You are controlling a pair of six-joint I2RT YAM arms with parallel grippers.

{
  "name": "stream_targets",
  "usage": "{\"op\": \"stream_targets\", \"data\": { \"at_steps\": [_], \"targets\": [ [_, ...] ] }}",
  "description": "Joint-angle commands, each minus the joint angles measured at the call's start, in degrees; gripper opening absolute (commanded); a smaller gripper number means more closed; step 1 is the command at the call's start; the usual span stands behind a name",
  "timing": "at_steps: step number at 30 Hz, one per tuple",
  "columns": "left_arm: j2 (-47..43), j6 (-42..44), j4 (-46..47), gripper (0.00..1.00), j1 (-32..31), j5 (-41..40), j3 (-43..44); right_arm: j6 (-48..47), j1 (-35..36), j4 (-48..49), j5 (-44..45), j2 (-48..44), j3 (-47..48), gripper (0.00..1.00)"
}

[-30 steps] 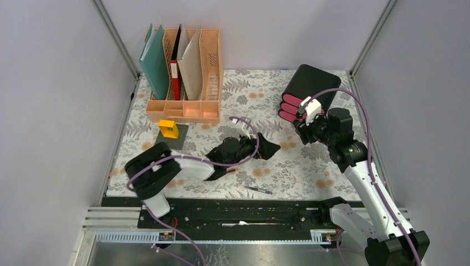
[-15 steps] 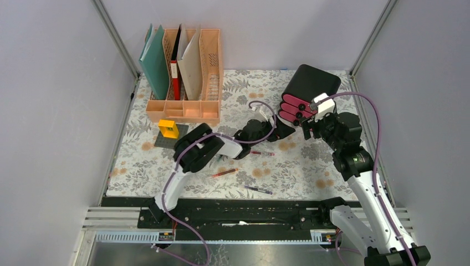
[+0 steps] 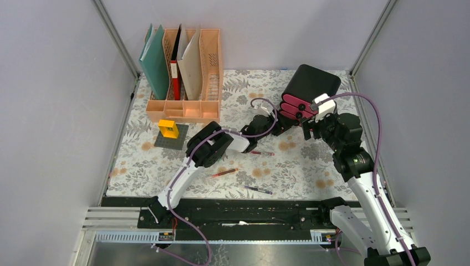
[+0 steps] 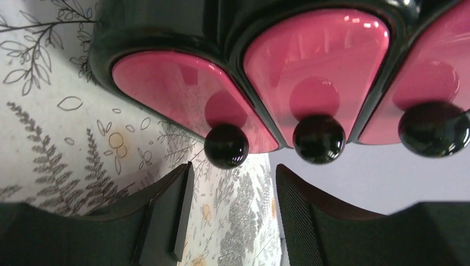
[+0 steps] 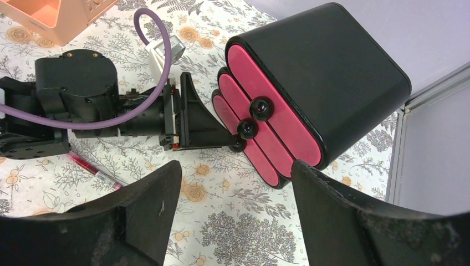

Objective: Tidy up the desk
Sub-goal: Open the drawer in the storage box.

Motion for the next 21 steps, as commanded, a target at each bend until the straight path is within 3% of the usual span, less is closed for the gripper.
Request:
{"op": "stream_targets", "data": {
  "at_steps": [1, 14, 21],
  "targets": [
    [3.83, -3.73, -0.61, 0.60, 0.20, -0.66, 4.50, 0.76, -0.25, 2.88, 0.26, -0.81, -0.21, 0.79],
    [6.81, -5.47, -2.70, 0.38, 0.16, -0.09, 8.26, 0.61, -0.30, 3.04, -0.42, -0.70, -0.50, 0.79],
    [4.60, -4.98, 0.41, 0.18, 0.20, 0.66, 4.86, 0.56, -0.29, 3.13, -0.78, -0.46, -0.67, 0.79]
  ]
}}
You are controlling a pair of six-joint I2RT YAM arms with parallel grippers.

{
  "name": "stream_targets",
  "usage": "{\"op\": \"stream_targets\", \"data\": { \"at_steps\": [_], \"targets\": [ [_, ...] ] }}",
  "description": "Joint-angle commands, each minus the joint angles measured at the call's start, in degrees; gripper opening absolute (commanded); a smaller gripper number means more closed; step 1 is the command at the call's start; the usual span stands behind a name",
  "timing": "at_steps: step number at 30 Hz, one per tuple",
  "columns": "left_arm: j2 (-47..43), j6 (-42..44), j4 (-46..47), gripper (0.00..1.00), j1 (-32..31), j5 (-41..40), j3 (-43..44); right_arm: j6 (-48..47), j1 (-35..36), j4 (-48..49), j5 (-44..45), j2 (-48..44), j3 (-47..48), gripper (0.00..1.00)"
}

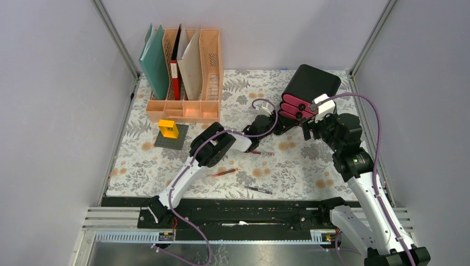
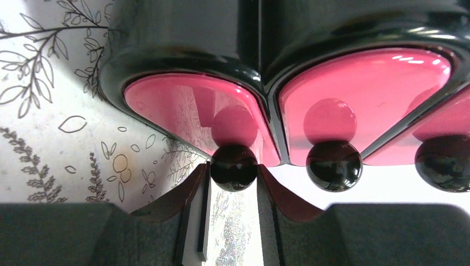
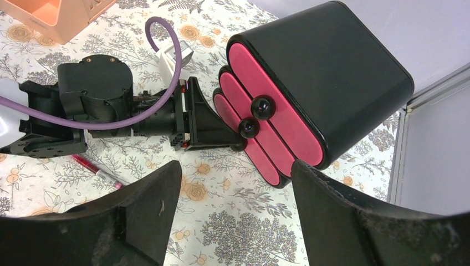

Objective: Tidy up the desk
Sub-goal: Open the drawer in the storage box.

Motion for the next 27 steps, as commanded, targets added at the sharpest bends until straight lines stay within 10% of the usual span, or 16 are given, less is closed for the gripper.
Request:
{"op": "stream_targets", "data": {
  "at_steps": [1, 14, 27],
  "targets": [
    [-1.34, 1.08, 1.85, 0.16, -0.01, 0.60, -3.09, 0.60, -0.26, 3.12, -0.62, -0.38, -0.36, 0.79],
    [-13.86, 2.11, 17.57, 0.11, -0.60, -0.22, -27.02, 0.52, -0.26, 3.12, -1.46, 0.59, -0.58, 0.79],
    [-29.41, 9.90, 10.08, 0.71, -1.80, -0.87, -40.39, -0.12, -0.28, 3.08, -3.04, 1.91, -1.08, 0.80]
  ]
}}
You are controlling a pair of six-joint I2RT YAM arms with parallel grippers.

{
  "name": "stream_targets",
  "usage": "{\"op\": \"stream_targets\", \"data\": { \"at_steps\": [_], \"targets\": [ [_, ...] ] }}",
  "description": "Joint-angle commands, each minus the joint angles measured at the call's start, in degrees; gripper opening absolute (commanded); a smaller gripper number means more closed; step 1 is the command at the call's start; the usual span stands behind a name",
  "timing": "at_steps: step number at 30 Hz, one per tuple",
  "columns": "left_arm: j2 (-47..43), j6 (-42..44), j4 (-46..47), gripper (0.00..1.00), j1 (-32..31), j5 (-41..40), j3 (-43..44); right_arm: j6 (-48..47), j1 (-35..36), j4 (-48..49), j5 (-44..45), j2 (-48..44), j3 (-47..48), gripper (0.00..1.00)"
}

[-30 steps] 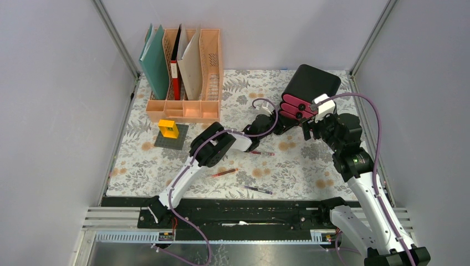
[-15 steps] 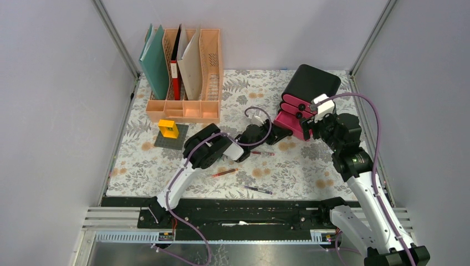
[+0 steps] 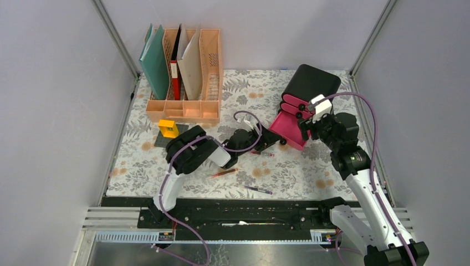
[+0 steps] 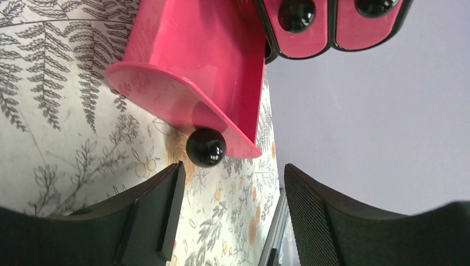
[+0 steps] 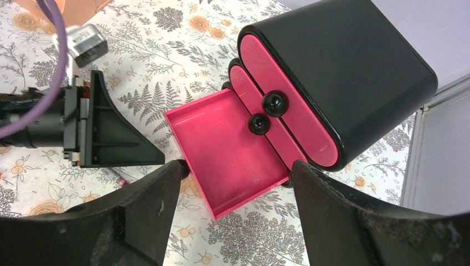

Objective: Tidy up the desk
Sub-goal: Open the drawer in the storage box.

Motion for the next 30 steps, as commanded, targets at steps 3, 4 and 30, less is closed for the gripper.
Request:
{"op": "stream_targets", "data": {
  "at_steps": [3, 4, 30],
  "targets": [
    [-11.03, 6.74, -6.58, 0.73, -0.78, -1.69, -4.51, -0.23, -0.25, 2.16, -2.05, 0.75, -0.14, 0.80],
    [-12.06, 7.32, -8.05, 0.74, -0.82, -1.97, -5.33, -0.37, -0.25, 2.19, -2.26, 0.76, -0.25, 0.79],
    [-58.02, 29.45, -38.91, 0.89, -4.54, -28.31, -29.92, -11.94, -0.26, -13.91, -37.52, 5.64, 2.83, 1.00]
  ]
}}
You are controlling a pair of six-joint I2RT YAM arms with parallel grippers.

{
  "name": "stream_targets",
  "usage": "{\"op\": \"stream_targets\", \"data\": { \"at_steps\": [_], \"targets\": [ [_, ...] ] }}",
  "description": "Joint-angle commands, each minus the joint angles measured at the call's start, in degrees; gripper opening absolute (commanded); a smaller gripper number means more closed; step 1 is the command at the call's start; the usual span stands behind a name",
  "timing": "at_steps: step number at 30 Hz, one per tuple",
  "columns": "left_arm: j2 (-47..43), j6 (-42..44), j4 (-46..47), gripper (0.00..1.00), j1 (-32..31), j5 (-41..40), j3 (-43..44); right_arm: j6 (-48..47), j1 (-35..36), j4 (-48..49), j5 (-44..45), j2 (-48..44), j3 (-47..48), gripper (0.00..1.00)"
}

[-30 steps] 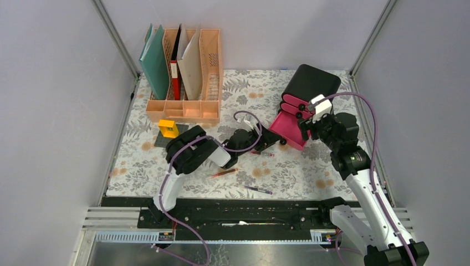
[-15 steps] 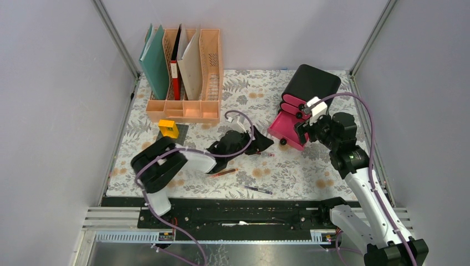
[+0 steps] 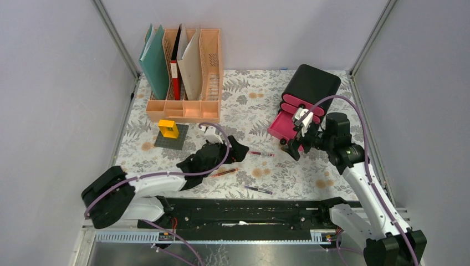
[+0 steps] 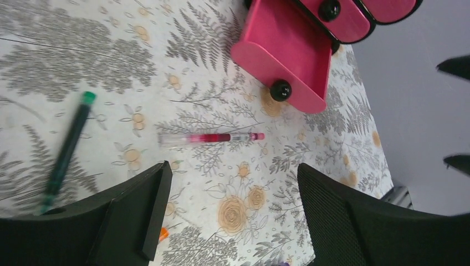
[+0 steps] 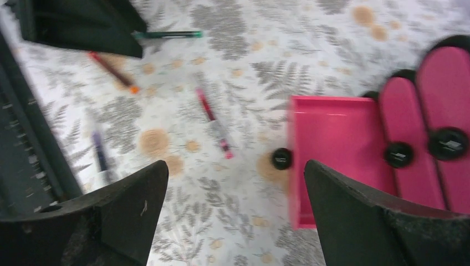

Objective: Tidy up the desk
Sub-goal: Open the drawer in the storage box, then pick up the stationery from the center of the board.

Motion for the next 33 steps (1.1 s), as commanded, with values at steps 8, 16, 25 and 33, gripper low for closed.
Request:
{"op": "stream_targets", "data": {
  "at_steps": [8, 16, 25, 33],
  "targets": [
    [-17.21, 8.50, -10.56, 0.99, 0.19, -8.04, -6.21, -7.22, 2.45, -8.08, -22.00, 5.03, 1.32, 1.00],
    [-19.84, 9.05, -16.23, 0.99, 0.88, -4.93, -6.49, -13.63, 13.82, -10.15, -13.12, 11.46, 0.31, 1.00],
    [-27.53, 7.17, -20.85, 0.99, 0.95, -7.72, -8.92, -15.44, 27.69, -5.49, 4.56, 18.31, -2.14, 0.99],
    [-34.52, 6.31, -27.44, 0.99, 0.98, -10.53, -9.66, -15.16, 38.35, -3.24, 13.06, 25.54, -2.33, 0.91]
  ]
}}
